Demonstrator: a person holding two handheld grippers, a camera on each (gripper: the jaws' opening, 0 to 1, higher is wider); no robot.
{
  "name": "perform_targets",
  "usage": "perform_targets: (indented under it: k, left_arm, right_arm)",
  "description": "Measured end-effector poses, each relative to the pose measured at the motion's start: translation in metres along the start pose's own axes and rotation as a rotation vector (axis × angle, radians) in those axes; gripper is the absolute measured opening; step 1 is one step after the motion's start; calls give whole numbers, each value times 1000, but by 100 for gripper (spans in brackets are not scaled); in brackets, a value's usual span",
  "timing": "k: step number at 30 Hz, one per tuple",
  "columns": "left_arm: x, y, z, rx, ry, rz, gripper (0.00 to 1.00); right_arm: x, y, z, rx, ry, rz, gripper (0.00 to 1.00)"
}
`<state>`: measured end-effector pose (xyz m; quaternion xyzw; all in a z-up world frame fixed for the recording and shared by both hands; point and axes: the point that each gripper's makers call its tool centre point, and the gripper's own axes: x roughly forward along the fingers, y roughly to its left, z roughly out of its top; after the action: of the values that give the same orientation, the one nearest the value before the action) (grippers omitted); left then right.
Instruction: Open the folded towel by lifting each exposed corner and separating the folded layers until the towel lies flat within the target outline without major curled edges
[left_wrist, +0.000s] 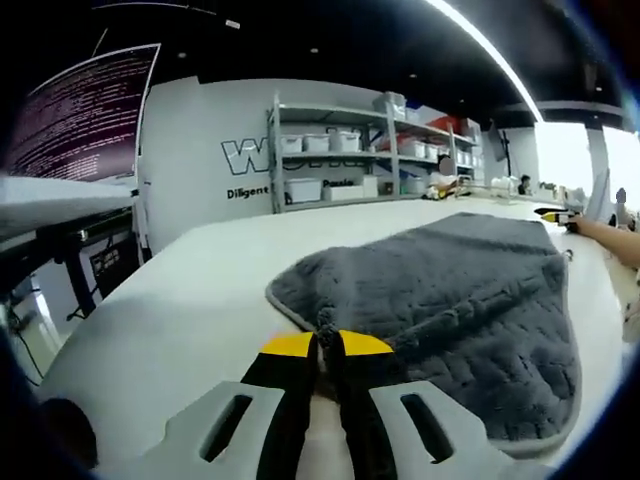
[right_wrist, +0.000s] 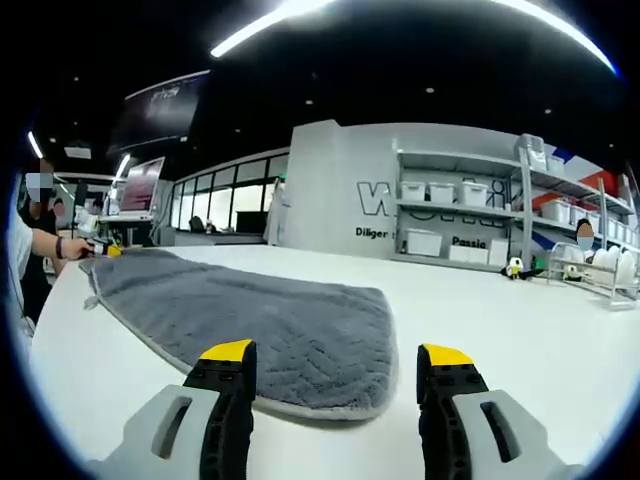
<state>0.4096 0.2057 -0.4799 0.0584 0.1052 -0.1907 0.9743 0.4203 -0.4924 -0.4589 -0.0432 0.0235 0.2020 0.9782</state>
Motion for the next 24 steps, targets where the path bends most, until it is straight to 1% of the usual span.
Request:
perform_targets:
  k: [3, 6, 9, 10, 13, 16, 19, 20, 21, 22, 23, 24]
  left_arm:
    - [-1, 0, -1, 1, 1, -1, 8]
    - [-1, 3, -1, 20, 0, 3, 9]
    - [-1, 6, -2, 71, 3, 14, 10]
    - [-2, 9, -4, 116, 7, 23, 11]
    - [-3, 11, -4, 146, 1, 26, 13]
    - [-8, 17, -5, 177, 2, 46, 13]
    - [-16, 10, 2, 150, -43, 2, 15]
    - [-23, 4, 4, 111, -63, -17, 16]
    - [-26, -1, 7, 91, -79, -36, 18]
    - [-37, -15, 11, 17, -108, -81, 21]
    - [-39, -18, 12, 2, -112, -90, 22]
    - [-49, -31, 15, -56, -131, -130, 23]
  right_arm:
    - [0, 0, 0, 0, 0, 1, 65]
    - [0, -1, 0, 1, -2, 2, 65]
    - [0, 0, 1, 2, -5, 5, 65]
    - [0, 0, 1, 2, -7, 6, 65]
    - [-1, 2, 2, 5, -12, 7, 65]
    - [-1, 1, 2, 3, -13, 8, 65]
    - [-1, 2, 2, 3, -13, 10, 65]
    - [-1, 3, 2, 4, -14, 12, 65]
    - [-1, 3, 2, 4, -15, 13, 65]
    - [-1, 3, 3, 4, -16, 13, 65]
    - [-1, 3, 3, 5, -17, 13, 65]
    - [0, 2, 3, 6, -17, 12, 65]
